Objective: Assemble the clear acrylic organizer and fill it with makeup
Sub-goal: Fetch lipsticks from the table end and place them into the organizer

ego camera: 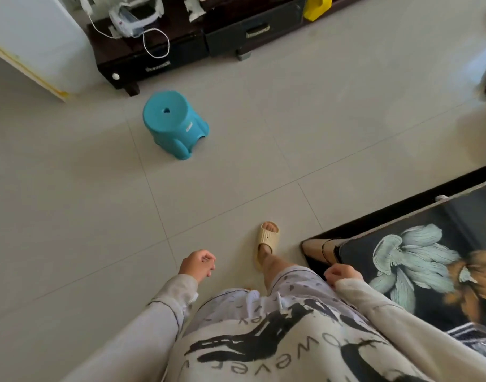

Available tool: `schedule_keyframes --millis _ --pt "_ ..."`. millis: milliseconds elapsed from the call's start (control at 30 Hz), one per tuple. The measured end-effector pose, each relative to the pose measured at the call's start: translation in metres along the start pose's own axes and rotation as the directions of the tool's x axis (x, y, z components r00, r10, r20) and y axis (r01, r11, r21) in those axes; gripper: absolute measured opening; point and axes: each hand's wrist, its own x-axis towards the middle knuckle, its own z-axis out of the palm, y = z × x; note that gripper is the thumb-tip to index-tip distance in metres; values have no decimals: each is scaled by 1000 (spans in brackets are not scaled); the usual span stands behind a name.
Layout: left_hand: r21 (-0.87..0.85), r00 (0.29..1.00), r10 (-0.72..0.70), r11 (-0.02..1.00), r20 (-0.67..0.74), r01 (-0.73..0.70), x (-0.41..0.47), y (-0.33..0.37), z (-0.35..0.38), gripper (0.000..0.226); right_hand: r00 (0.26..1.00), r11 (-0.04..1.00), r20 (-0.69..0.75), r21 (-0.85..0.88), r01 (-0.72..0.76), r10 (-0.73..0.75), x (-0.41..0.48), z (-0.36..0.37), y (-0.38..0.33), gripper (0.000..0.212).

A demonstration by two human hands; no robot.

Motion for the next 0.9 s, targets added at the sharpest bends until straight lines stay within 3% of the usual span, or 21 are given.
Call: schedule_keyframes --millis 167,367,667,900 --pt "162 996 -57 986 72 45 31 42 -20 32 999 969 -37 246 37 -29 43 -41 -74 18" --pt "297 994 -63 954 86 35 73 104 -52 30 997 956 -19 283 82 -80 72 -88 -118 18" --pt "525 971 80 830 224 -190 177 281 -83 32 977 806 -70 578 -127 204 106 -124 -139 21" --pt "566 875 276 677 398 -471 233 460 -67 35 885 568 -16 773 -284 465 111 -121 -153 19"
